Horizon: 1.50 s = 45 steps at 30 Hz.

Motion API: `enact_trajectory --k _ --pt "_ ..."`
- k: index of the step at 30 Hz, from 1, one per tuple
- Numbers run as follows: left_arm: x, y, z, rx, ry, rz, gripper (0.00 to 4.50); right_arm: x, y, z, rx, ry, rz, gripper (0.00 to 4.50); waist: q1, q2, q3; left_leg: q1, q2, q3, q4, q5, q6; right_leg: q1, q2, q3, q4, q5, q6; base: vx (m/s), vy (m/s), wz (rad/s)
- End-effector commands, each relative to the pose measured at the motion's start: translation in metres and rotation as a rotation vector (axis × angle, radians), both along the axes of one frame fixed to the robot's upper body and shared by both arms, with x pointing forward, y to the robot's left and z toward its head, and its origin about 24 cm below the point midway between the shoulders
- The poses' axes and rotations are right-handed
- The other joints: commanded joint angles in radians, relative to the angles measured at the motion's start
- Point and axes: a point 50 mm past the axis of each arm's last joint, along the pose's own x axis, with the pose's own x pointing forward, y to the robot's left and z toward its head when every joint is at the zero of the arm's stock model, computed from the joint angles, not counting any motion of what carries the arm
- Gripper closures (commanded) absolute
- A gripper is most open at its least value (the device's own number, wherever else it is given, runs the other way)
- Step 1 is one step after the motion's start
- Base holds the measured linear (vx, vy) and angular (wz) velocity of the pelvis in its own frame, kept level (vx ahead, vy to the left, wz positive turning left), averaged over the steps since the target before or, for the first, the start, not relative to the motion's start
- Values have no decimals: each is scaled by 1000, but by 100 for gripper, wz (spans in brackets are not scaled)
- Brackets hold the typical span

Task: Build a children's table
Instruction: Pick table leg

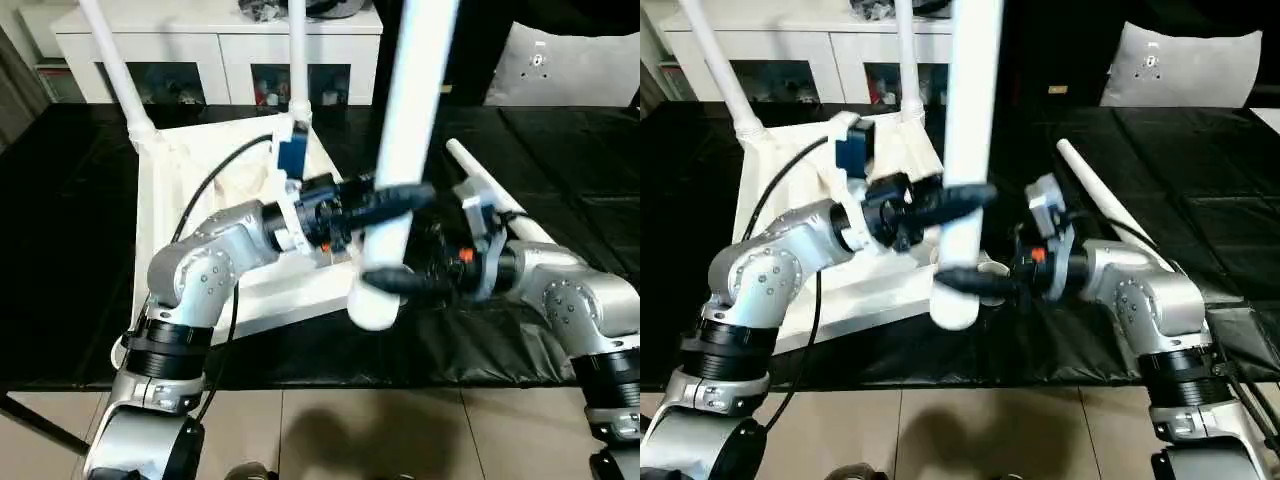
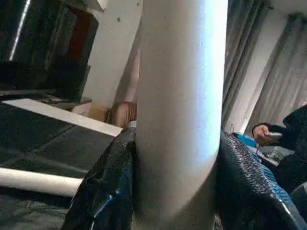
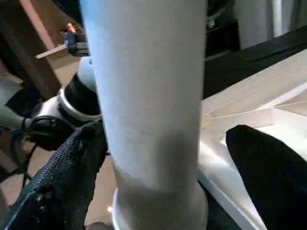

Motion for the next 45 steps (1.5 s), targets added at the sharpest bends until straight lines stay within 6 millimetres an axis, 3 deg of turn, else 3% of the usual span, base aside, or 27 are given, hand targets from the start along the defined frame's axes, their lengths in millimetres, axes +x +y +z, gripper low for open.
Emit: enact_trajectory --k 1,8,26,32,34,39,41,42,45 --pt "-5 -1 4 9 -31 -26 262 -2 2 2 -8 -17 29 11 3 -22 -73 5 49 -11 -62 -129 76 62 -60 49 -68 -294 -174 0 0 0" --pt "-7 -4 1 43 -53 -42 262 -3 4 4 12 -13 57 51 3 -21 -74 5 50 -12 -61 -121 78 62 -59 50 -66 -273 -179 0 0 0" --pt "-5 -7 -1 62 -73 -17 262 -5 7 -4 -4 13 74 215 4 -20 -74 4 49 -12 -61 -128 72 64 -59 49 -67 -280 -177 0 0 0" --pt "-4 -7 0 62 -74 -9 263 0 7 -9 -49 38 31 217 3 -18 -75 5 49 -13 -61 -124 72 64 -58 49 -65 -260 -185 0 0 0" --pt "-4 -7 0 63 -76 -12 263 0 7 -7 -24 44 32 183 3 -18 -75 4 48 -12 -60 -128 73 64 -59 49 -66 -265 -185 0 0 0" --pt "-5 -8 -1 67 -76 -13 263 -1 8 -6 -13 27 40 155 4 -17 -76 4 49 -13 -60 -123 72 65 -59 49 -63 -250 -189 0 0 0" --pt "-5 -8 -1 68 -75 -14 263 -2 8 -6 -6 32 44 155 4 -18 -76 4 49 -13 -60 -121 72 65 -59 49 -63 -249 -190 0 0 0" --pt "-5 -8 -1 68 -75 -15 263 -2 8 -6 -5 34 44 196 4 -17 -76 4 49 -13 -60 -121 73 65 -59 49 -63 -250 -190 0 0 0" --pt "-5 -8 -1 70 -76 -15 263 -1 7 -7 -1 40 33 214 4 -17 -76 4 50 -13 -60 -123 72 65 -59 49 -62 -247 -191 0 0 0"
